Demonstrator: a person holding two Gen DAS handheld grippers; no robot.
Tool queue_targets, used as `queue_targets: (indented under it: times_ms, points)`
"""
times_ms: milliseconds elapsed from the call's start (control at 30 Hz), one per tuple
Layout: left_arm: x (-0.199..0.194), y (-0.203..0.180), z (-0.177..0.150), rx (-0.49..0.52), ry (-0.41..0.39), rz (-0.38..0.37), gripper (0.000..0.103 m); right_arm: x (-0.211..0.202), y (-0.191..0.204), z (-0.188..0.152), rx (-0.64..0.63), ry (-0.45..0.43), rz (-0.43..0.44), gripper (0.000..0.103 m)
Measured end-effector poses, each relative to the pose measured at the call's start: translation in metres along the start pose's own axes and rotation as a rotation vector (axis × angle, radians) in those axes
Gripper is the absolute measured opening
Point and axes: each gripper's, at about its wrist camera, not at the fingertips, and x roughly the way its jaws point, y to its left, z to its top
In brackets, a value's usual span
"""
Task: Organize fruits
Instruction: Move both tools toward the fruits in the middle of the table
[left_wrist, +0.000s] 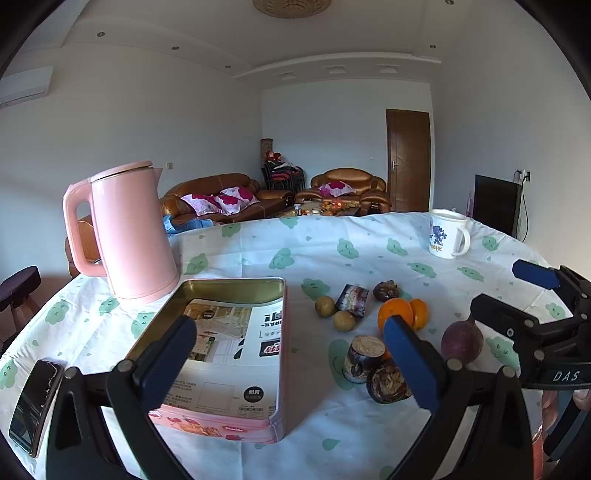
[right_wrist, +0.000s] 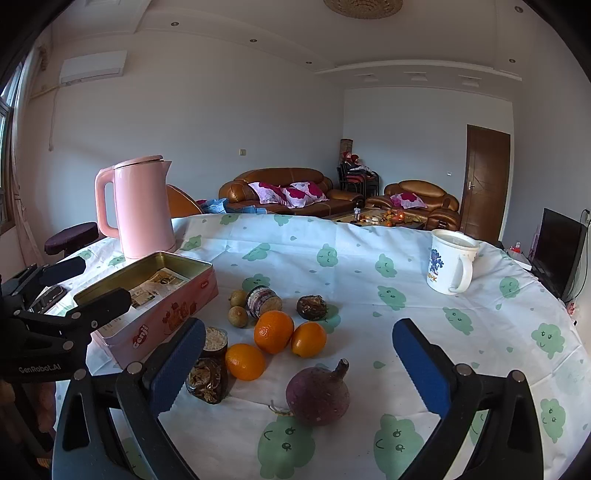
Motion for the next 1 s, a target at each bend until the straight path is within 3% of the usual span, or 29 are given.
queue_targets:
  times_ms: [633, 1000]
  points:
    - [0.001, -0.001, -0.001, 0.002, 0.002, -0.003, 0.103, 0.003, -0.004, -0.008, 0.015, 0.009, -0.003, 0.102]
    - [0.012, -0.021, -0.015, 0.045, 0.047, -0.069, 0.103, 0.018, -0.027, -0.024, 0.060, 0.058, -0.073, 0.102]
